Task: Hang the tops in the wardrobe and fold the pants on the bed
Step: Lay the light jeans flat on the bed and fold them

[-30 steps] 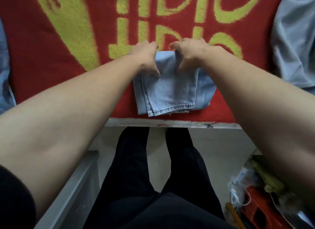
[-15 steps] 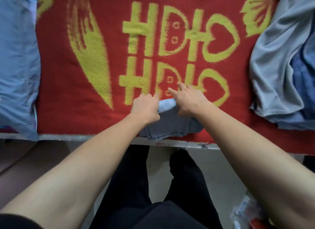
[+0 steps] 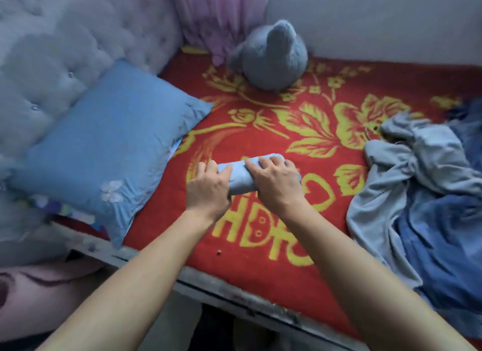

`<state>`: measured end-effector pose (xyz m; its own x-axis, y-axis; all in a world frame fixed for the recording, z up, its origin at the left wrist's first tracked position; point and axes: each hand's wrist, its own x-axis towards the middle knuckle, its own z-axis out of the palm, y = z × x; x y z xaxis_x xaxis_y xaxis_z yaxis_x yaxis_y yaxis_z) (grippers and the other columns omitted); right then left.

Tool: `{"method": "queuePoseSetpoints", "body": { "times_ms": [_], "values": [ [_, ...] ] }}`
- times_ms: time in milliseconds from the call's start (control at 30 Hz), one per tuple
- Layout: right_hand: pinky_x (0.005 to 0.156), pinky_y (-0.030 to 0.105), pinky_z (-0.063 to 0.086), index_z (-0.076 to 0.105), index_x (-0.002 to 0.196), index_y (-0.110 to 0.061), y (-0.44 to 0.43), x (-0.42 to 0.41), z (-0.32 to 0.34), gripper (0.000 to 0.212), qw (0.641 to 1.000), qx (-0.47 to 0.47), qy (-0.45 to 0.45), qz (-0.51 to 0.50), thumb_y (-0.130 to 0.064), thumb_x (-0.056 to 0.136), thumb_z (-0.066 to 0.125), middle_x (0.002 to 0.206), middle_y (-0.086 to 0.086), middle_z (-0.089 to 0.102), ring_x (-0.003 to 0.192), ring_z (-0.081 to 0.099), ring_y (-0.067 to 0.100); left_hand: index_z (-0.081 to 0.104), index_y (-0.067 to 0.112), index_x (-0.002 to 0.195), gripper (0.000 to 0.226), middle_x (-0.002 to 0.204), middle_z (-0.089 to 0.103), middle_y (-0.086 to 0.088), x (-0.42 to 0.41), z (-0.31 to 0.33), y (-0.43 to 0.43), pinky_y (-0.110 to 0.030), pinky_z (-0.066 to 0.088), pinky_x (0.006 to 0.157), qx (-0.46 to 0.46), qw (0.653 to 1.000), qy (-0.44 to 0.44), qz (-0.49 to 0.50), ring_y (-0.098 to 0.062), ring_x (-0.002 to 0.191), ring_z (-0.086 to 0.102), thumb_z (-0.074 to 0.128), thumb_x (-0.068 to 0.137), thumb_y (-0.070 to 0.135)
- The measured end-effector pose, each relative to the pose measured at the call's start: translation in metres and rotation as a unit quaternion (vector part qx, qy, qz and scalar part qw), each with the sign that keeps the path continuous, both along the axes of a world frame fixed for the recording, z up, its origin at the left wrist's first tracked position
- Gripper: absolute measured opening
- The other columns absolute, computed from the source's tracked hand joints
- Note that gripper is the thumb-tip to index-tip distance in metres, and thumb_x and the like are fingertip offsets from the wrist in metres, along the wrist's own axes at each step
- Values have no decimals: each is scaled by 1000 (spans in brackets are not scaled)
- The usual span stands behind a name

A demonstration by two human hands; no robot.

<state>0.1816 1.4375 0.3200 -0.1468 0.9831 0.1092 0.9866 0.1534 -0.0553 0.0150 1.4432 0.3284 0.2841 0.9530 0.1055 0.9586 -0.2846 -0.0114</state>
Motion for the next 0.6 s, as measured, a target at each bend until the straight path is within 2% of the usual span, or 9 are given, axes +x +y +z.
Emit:
{"method": "queuePoseSetpoints", "body": {
  "times_ms": [167,300,400,500,600],
  "values": [
    [83,46,49,58,129,-25,-20,-33,79,56,996,33,22,78,-21,74,66,108,5,68,99,62,33,69,26,108,50,91,51,-9,-31,76,-44,-32,43,43,50,996,-13,75,-32,86,53,74,60,14],
    [84,43,50,55,131,-29,-43,-79,121,51,988,60,25,140,-25,81,64,110,2,68,101,62,30,70,28,101,50,97,56,-6,-73,121,-87,-33,47,46,81,987,-13,138,-31,86,57,79,54,15],
    [87,43,49,55,133,-28,-68,-120,146,53,978,75,40,189,-24,81,65,113,2,68,105,62,31,71,27,102,52,107,64,-7,-114,145,-124,-39,53,53,90,980,-8,178,-32,97,61,81,52,16],
    [82,42,51,56,131,-29,-99,-168,171,54,967,101,42,232,-25,78,68,108,2,68,99,64,31,72,24,104,54,104,68,-10,-157,172,-168,-42,58,57,96,972,5,216,-35,97,64,81,51,14],
    [74,39,52,60,125,-29,-140,-222,194,54,954,121,44,271,-26,73,73,101,1,69,92,65,29,67,23,120,57,114,67,-11,-204,199,-224,-46,58,73,100,960,-3,261,-36,109,62,73,64,14]
  ]
}}
